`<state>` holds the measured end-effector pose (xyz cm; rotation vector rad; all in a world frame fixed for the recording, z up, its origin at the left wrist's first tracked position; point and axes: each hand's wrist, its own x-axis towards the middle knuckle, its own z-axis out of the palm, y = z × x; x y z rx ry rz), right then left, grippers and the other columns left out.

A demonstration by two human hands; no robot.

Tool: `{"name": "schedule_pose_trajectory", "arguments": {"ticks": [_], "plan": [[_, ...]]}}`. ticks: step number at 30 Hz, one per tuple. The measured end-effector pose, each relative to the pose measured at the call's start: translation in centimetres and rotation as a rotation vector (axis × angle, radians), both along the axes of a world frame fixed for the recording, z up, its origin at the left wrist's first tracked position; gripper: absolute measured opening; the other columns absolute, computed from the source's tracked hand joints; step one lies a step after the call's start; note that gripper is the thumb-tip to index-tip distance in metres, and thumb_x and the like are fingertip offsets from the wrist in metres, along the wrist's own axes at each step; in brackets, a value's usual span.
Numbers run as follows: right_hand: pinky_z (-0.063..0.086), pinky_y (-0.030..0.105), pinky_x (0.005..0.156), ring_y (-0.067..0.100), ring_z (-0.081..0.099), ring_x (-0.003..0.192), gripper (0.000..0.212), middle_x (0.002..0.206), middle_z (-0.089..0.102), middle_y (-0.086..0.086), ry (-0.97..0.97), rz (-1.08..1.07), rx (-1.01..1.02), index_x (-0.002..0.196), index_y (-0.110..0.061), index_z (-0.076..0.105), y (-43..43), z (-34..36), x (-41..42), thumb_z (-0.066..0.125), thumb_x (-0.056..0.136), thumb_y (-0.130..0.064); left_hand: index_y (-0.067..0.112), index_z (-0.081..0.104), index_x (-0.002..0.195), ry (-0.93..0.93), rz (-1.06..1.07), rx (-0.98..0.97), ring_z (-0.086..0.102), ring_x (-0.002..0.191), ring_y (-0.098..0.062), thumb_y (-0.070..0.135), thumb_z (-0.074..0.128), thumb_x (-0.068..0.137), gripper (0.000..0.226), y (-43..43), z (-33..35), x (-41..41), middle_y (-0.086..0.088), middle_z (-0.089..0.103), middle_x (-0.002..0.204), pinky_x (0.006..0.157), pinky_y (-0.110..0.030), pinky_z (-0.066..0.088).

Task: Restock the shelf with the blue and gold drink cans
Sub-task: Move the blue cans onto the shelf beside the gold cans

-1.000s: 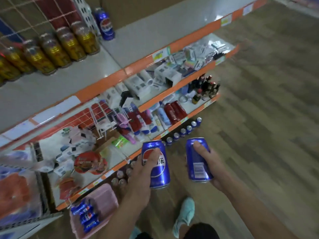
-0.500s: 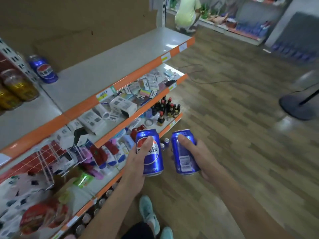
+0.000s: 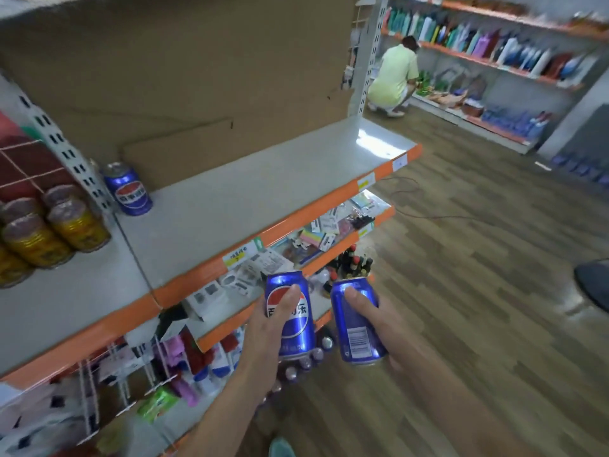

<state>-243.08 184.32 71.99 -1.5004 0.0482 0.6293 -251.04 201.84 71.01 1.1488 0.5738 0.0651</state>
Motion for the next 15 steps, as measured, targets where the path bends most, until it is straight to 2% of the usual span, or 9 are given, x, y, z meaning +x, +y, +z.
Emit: {"name": "schedule_pose_trajectory", "arguments": {"ticks": [3,4,6,8,9,12,15], "plan": [[0.059,0.043,0.070,0.033,0.071,0.077,0.069,0.095,0.075,0.020,-0.026,0.083,0.004,0.112,-0.010,0.065,3.2,-0.1,2.6,0.080,0.065,-0.059,0.024,0.060,0.128,0.012,0.125,0.002,0.075,0.091,-0.027,0.065,0.084,0.057,0.085,2.8,0.0,0.8,-0.007,0.076,0.109,0.082,-0.048,0.060],[0.059,0.045,0.072,0.035,0.072,0.079,0.071,0.097,0.074,0.021,-0.037,0.112,0.003,0.112,-0.010,0.065,4.3,0.0,3.4,0.080,0.064,-0.061,0.025,0.060,0.129,0.003,0.161,0.000,0.075,0.092,-0.027,0.065,0.085,0.056,0.087,3.7,0.1,1.0,-0.006,0.076,0.110,0.079,-0.046,0.061],[0.059,0.046,0.073,0.039,0.073,0.084,0.074,0.099,0.074,0.020,-0.058,0.171,0.000,0.115,-0.012,0.063,6.7,0.4,5.1,0.081,0.063,-0.061,0.026,0.062,0.122,-0.003,0.220,0.015,0.076,0.087,-0.025,0.057,0.087,0.063,0.072,5.4,0.5,1.3,-0.004,0.077,0.102,0.075,-0.043,0.060],[0.059,0.044,0.072,0.034,0.074,0.083,0.070,0.098,0.076,0.016,-0.091,0.244,-0.016,0.115,-0.013,0.063,9.0,0.6,7.0,0.079,0.067,-0.060,0.027,0.063,0.111,0.000,0.281,0.035,0.076,0.080,-0.020,0.049,0.078,0.067,0.052,6.8,1.1,1.7,0.003,0.078,0.090,0.073,-0.040,0.059],[0.060,0.044,0.073,0.033,0.074,0.083,0.067,0.098,0.076,0.014,-0.105,0.278,-0.022,0.115,-0.014,0.063,10.2,0.7,7.9,0.079,0.068,-0.059,0.027,0.063,0.109,0.006,0.312,0.041,0.076,0.079,-0.020,0.047,0.075,0.067,0.048,7.5,1.2,2.0,0.003,0.079,0.088,0.074,-0.041,0.059],[0.060,0.052,0.081,0.035,0.074,0.089,0.070,0.101,0.076,0.013,-0.130,0.343,-0.025,0.114,-0.019,0.062,13.7,0.9,10.7,0.081,0.062,-0.063,0.023,0.065,0.112,0.010,0.384,0.071,0.075,0.088,-0.031,0.050,0.076,0.067,0.053,9.5,1.5,3.1,-0.006,0.078,0.097,0.081,-0.048,0.061],[0.062,0.049,0.078,0.028,0.075,0.086,0.062,0.099,0.076,0.010,-0.182,0.410,-0.011,0.110,-0.023,0.063,17.1,1.4,13.6,0.081,0.062,-0.059,0.026,0.062,0.120,0.010,0.481,0.121,0.076,0.087,-0.023,0.051,0.083,0.068,0.062,11.6,1.9,5.1,-0.005,0.076,0.105,0.069,-0.038,0.061]]}}
